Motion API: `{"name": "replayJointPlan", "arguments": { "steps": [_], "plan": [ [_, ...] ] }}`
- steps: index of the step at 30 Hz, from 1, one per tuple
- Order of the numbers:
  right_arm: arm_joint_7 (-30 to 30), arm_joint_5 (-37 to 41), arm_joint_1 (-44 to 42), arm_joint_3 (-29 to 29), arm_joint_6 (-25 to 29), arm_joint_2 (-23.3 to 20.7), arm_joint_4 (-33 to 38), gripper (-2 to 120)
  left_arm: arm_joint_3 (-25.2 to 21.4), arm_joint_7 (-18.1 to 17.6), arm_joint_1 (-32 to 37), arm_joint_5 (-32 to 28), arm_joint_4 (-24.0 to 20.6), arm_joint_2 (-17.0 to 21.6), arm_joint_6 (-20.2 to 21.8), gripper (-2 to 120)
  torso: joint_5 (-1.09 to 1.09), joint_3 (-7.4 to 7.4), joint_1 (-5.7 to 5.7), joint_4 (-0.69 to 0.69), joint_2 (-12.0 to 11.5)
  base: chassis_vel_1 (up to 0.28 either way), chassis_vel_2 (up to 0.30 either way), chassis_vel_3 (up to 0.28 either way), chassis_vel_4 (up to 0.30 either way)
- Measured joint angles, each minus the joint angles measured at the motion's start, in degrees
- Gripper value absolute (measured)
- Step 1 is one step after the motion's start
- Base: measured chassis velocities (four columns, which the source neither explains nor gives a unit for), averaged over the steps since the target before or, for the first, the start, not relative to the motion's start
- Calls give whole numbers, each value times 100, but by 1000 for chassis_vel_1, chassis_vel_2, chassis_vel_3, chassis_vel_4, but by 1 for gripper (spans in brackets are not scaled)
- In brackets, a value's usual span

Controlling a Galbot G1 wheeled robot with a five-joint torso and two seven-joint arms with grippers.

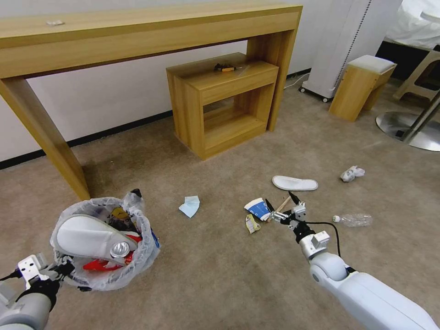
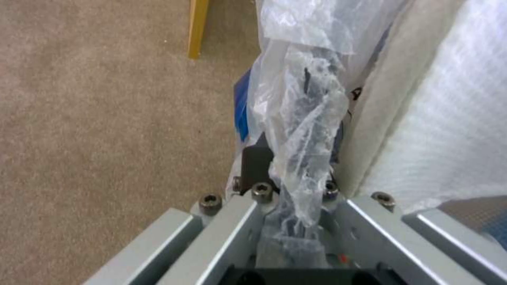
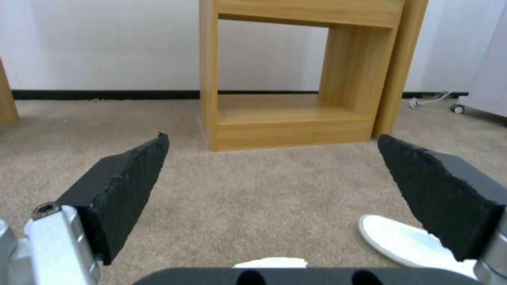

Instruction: Pick up the trash bin and place the garbage on the floor into it.

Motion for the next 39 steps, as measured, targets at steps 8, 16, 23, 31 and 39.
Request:
{"name": "replayJointPlan", "arguments": {
  "steps": [8, 16, 23, 31, 39],
  "plan": [
    [3, -85, -53, 32, 5, 6, -8, 100, 29, 23, 3, 55, -25, -53, -14, 0, 0, 0, 0, 0, 0, 0, 0, 0, 0],
    [11, -120, -67, 38, 20, 6, 6, 100, 53, 34, 0, 79, -25, -71, -19, 0, 0, 0, 0, 0, 0, 0, 0, 0, 0],
    [19, -132, -56, 38, 41, 8, 28, 99, 53, 40, 7, 82, -42, -71, -25, 0, 0, 0, 0, 0, 0, -48, 44, 41, -46],
    [25, -161, -55, 38, 67, 19, 32, 99, 56, 43, 8, 87, -51, -74, -37, 0, 0, 1, 0, 0, 0, -31, 32, 37, -37],
    [27, -165, -51, 24, 84, 31, 30, 98, 57, 43, 12, 89, -61, -75, -39, 0, 0, 1, 0, 0, 0, -9, 15, 14, -17]
  ]
}}
